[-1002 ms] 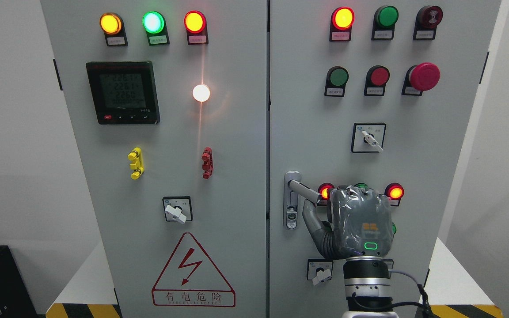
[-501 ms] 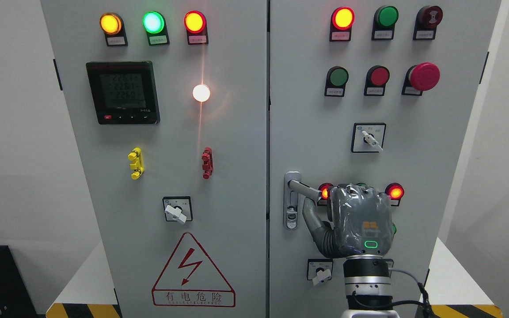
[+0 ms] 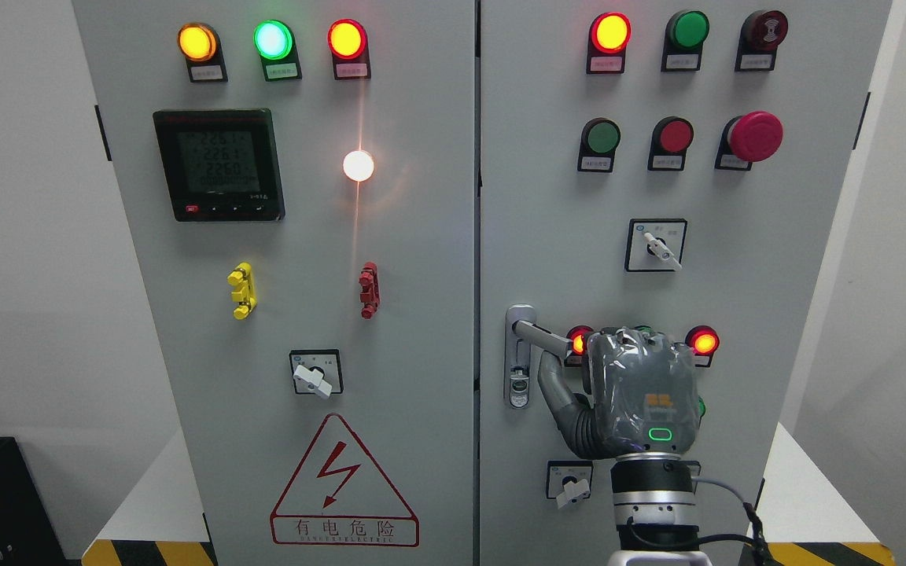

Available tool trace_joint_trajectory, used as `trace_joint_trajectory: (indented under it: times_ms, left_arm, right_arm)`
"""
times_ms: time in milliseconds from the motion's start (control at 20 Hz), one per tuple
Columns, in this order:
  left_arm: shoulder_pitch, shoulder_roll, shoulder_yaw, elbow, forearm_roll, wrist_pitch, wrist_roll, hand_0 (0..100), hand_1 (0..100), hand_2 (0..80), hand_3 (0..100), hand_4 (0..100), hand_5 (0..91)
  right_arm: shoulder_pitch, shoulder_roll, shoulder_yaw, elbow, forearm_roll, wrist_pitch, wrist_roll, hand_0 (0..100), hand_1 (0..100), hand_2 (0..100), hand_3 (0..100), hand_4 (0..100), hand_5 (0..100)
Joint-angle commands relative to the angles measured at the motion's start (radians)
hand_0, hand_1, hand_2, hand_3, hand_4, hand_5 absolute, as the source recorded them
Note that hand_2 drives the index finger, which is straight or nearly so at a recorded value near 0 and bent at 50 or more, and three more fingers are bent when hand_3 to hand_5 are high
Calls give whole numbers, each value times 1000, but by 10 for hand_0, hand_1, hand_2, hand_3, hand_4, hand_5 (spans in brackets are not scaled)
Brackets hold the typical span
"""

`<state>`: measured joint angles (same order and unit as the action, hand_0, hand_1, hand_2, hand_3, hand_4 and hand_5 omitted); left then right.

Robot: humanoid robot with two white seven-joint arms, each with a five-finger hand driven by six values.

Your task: Release door handle

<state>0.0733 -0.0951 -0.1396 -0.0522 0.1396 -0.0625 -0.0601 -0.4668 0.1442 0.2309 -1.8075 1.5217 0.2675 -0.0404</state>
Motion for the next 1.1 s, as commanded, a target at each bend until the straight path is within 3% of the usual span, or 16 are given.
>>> trace_joint_trajectory:
  times_ms: [0, 1052]
  left_arm:
    - [-1, 0, 0, 0, 0, 0, 0, 120, 556, 0, 0, 0, 0]
    - [-3, 0, 0, 0, 0, 0, 0, 120, 556, 0, 0, 0, 0]
  right_arm:
    - [-1, 0, -1, -4, 0, -1, 1, 554, 373, 975, 1000, 1000, 1000]
    - [-1, 2, -4, -6, 0, -1, 1, 559, 365, 973, 1000, 1000, 1000]
